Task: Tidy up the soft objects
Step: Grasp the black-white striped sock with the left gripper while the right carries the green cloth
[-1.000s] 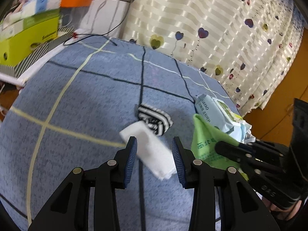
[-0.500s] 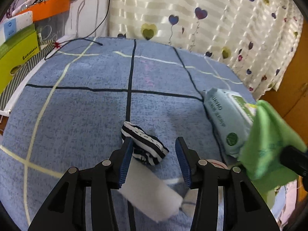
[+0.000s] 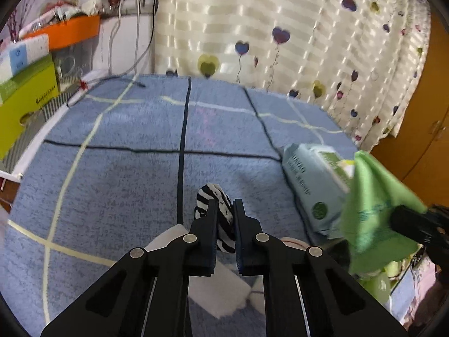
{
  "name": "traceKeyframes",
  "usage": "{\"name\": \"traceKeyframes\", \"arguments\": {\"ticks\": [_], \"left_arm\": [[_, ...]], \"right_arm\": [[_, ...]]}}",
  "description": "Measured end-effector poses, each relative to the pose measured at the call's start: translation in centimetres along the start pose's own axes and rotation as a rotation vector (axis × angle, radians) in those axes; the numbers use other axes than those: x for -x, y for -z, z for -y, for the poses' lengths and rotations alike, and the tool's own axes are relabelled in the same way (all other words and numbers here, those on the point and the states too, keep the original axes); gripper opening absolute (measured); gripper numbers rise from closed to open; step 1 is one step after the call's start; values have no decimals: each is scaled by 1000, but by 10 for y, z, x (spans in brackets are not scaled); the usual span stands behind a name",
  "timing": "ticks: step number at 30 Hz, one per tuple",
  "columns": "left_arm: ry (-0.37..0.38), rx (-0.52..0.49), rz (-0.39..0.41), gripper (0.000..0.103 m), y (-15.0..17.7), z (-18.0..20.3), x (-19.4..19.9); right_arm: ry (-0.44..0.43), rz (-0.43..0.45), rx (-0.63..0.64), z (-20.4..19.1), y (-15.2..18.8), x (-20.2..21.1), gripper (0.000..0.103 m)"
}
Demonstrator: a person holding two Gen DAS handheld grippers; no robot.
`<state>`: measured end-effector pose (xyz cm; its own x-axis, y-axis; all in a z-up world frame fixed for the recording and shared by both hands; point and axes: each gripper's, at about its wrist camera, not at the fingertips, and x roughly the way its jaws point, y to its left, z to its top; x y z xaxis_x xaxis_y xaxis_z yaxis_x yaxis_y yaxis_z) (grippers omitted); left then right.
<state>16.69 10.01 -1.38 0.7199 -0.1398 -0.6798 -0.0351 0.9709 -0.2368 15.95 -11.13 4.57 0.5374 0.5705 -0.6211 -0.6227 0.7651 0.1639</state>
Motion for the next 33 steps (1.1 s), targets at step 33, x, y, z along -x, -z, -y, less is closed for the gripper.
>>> {"name": "traceKeyframes", "arguments": {"ticks": [33], "left_arm": [[145, -100, 128, 10, 24, 96, 113]], "right_arm": [[65, 142, -65, 15, 31, 104, 6]]}}
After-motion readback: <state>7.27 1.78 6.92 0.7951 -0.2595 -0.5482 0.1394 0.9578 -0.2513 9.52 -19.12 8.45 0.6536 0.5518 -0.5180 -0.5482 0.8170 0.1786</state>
